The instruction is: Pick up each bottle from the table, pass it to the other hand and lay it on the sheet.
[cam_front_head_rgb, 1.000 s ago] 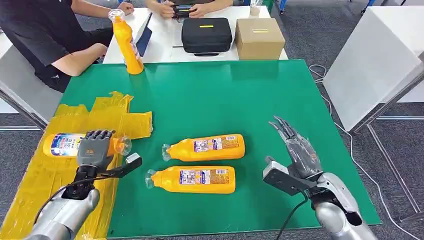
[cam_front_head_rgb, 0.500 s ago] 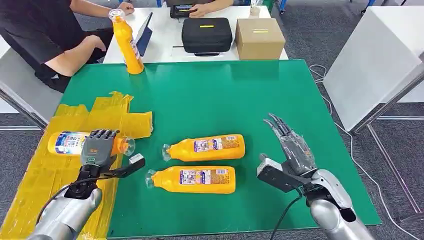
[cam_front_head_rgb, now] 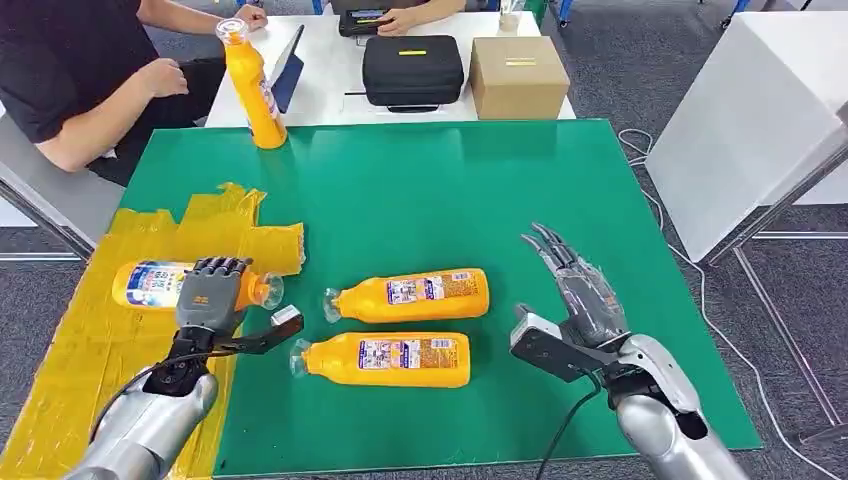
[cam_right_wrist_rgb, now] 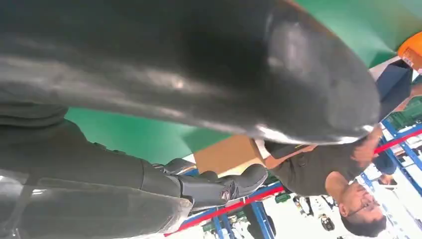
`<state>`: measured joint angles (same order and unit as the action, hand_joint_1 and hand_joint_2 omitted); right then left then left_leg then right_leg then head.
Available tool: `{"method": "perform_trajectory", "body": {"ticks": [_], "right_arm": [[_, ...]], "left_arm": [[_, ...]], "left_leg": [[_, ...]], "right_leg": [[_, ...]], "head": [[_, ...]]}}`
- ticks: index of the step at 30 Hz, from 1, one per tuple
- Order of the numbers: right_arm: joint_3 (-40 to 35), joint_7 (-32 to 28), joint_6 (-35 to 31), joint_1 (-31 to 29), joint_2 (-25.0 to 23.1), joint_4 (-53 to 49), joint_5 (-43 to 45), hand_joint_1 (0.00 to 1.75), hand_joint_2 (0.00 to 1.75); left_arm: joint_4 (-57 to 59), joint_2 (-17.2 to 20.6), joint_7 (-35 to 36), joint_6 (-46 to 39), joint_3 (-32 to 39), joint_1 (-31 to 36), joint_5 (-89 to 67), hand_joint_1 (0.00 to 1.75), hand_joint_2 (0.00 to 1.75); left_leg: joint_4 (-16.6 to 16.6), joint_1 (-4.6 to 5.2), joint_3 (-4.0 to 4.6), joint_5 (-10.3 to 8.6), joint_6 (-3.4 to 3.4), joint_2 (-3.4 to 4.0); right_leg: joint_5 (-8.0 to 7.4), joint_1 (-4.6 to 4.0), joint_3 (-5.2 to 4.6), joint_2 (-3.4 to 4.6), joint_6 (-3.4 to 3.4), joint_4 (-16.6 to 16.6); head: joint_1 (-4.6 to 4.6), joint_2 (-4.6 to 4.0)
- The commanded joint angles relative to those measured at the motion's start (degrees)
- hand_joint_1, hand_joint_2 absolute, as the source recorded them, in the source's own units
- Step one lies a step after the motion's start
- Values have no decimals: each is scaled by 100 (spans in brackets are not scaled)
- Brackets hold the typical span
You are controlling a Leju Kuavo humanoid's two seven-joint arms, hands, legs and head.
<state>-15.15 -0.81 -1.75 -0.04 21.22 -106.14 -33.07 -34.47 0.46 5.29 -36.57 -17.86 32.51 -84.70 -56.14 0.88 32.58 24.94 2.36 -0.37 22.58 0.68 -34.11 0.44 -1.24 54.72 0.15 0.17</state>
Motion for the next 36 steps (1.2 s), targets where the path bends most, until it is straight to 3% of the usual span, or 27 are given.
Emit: {"method": "perform_trajectory", "body": {"ticks": [1,10,16,26,31,36], "right_arm": [[-98,-31,12,-160,21,204,87,0,0],[-205,-5,116,-386,-188,365,32,0,0],[-117,15,98,-279,-200,363,-67,0,0],[-94,15,93,-227,-186,322,-67,0,0],[-69,57,-66,131,-306,160,-311,0,0],[-603,209,-60,-356,-651,601,-393,0,0]], "left_arm": [[284,-98,93,431,-192,298,-122,0,0],[535,-31,167,1325,47,334,49,0,0],[371,-91,-192,1110,254,313,375,0,0],[307,-126,-199,1137,295,320,441,0,0],[-711,-221,-928,1418,770,57,1868,0,0],[-2109,-37,-1744,1793,1105,-348,4405,0,0]], "left_leg": [[-4,-7,-16,10,-16,-2],[-1,-10,-32,17,-25,14],[1,-9,-29,13,-21,12],[-4,-11,-36,18,-24,6],[-6,-13,-33,18,-25,-8],[-2,-9,-10,9,-14,24]], "right_leg": [[9,-7,21,-7,4,-1],[11,-10,34,7,10,-4],[7,-8,32,7,8,-6],[13,-11,39,-1,8,-3],[18,-13,41,-16,9,-2],[-2,-8,10,22,6,-4]], "head": [[-2,0],[-2,0],[0,2],[-2,0],[0,0],[-2,0]]}}
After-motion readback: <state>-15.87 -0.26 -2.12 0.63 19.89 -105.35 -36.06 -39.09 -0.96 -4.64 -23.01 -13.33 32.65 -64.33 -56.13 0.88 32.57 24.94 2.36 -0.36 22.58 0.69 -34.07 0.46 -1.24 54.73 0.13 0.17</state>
